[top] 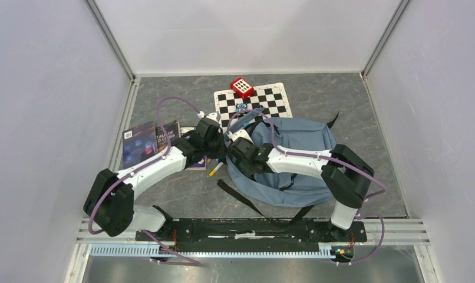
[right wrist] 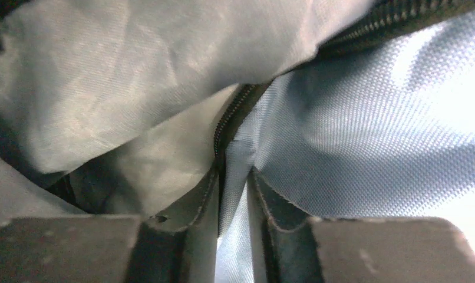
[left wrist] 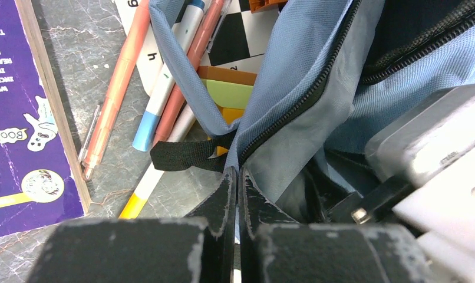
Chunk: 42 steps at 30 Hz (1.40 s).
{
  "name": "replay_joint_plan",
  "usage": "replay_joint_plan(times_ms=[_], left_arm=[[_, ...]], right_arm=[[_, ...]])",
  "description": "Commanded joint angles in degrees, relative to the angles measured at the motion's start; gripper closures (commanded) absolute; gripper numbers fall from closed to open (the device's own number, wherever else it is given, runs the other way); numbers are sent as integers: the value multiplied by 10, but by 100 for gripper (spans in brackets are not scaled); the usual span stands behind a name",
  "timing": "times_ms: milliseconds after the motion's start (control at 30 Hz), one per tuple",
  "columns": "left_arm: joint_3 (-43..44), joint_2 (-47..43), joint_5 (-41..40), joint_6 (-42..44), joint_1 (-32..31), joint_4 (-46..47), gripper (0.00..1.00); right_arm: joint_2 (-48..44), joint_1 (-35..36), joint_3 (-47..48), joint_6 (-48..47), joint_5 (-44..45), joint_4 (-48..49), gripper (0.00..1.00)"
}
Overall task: Pack the student bag
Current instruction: Adjust the student bag at the center of the board.
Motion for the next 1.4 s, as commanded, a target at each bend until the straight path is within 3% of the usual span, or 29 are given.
replay_joint_plan(times_ms=[0,100,200,400,667,867,1133,1367], left_arm=[[-3,-21,-20,-19,-2,20,98],[-7,-22,-21,-23,-2,20,98],[-11,-26,-25,-25,-1,15,98],[-22,-31,-37,-30,-1,5,98],[-34,-32,-39,-39,0,4,98],[-49,-42,6,-19,0,49,98],[-32,-43,1,2,0,28,98],[-22,-51,3,5,0,25,98]], right_arm=[[-38,-2,-15,-2,36,9,83],[-74,-9,-18,2,28,20,100],[-120,-15,-9,2,21,16,100],[-247,-47,-38,29,88,-33,100],[-384,-213,-216,50,39,-37,100],[-390,-276,-268,66,52,-55,91],[-439,-309,-262,90,72,-90,48],[-506,-311,-214,86,111,-125,31]])
